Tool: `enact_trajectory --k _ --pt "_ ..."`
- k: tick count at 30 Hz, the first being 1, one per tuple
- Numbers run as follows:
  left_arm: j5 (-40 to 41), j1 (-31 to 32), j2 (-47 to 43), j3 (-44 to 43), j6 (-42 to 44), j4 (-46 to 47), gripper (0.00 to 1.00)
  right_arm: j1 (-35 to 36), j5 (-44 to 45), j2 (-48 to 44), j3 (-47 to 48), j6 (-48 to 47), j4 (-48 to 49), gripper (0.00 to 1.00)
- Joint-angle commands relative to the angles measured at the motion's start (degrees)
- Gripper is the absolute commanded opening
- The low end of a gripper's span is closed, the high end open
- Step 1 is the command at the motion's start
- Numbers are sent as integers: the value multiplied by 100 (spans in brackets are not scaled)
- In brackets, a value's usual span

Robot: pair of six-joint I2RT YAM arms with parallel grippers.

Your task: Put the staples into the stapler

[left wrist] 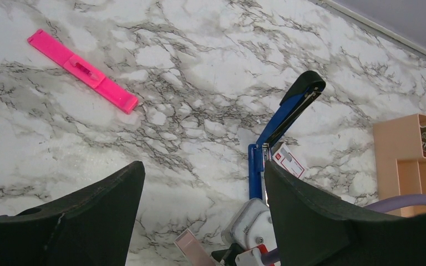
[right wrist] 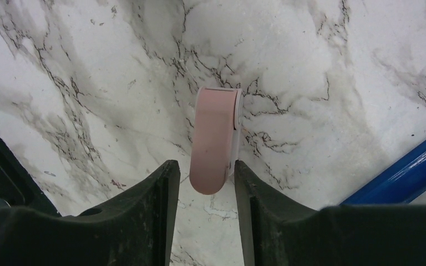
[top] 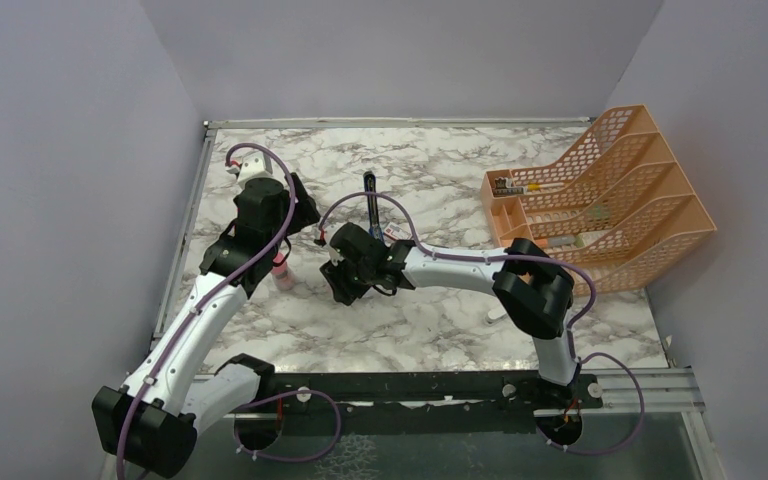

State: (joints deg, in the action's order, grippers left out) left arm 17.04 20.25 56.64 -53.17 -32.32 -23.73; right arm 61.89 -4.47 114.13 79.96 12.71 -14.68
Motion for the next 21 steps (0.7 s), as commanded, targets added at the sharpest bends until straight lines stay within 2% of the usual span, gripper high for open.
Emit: enact_trajectory --k 1,4,7,15,17,18,21 --pt "-76 -39 6 8 -44 26 80 43 75 55 55 79 16 44" --pt "-109 -39 34 25 -93 26 81 43 101 26 -40 132 41 42" --pt "-137 -39 52 43 -132 26 83 43 133 10 -96 172 25 36" --pt "-61 -39 68 43 -196 -26 87 43 206 30 -172 257 78 40" --pt "-76 -39 75 43 -209 -31 87 43 223 22 -191 265 125 36" --pt "-78 -39 79 43 -224 -39 87 43 245 14 -192 278 123 30" --pt "-34 -39 16 13 -293 -115 87 43 418 -114 -274 490 182 24"
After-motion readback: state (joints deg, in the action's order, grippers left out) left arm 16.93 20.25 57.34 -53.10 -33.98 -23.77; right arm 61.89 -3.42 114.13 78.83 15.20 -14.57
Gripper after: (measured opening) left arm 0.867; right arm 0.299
